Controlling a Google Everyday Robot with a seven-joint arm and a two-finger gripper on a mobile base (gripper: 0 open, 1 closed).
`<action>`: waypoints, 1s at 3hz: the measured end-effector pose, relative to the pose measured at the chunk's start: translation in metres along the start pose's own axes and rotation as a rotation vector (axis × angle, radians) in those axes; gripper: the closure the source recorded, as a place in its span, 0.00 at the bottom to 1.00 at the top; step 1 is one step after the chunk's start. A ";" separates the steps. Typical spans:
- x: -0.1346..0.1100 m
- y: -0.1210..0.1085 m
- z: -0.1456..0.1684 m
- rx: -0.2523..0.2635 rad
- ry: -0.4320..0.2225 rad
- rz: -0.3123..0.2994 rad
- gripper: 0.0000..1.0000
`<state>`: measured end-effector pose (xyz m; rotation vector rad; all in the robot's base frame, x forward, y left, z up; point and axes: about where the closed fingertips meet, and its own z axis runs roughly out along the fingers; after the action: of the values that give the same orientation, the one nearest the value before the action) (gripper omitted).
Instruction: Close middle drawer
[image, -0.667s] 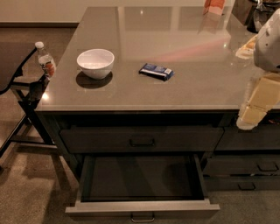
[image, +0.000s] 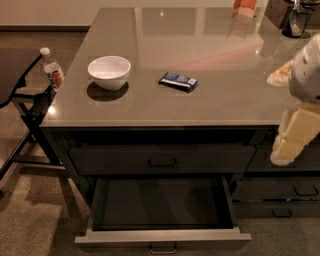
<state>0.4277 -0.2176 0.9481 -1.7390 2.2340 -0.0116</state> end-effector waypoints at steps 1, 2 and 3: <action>0.014 0.034 0.044 -0.105 -0.069 -0.009 0.17; 0.019 0.083 0.086 -0.215 -0.127 -0.031 0.41; 0.022 0.092 0.092 -0.237 -0.122 -0.030 0.64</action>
Offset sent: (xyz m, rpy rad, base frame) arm -0.1103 0.0375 -0.1697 0.2503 0.2948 0.1774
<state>0.3591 -0.1971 0.8372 -1.8364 2.1943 0.3568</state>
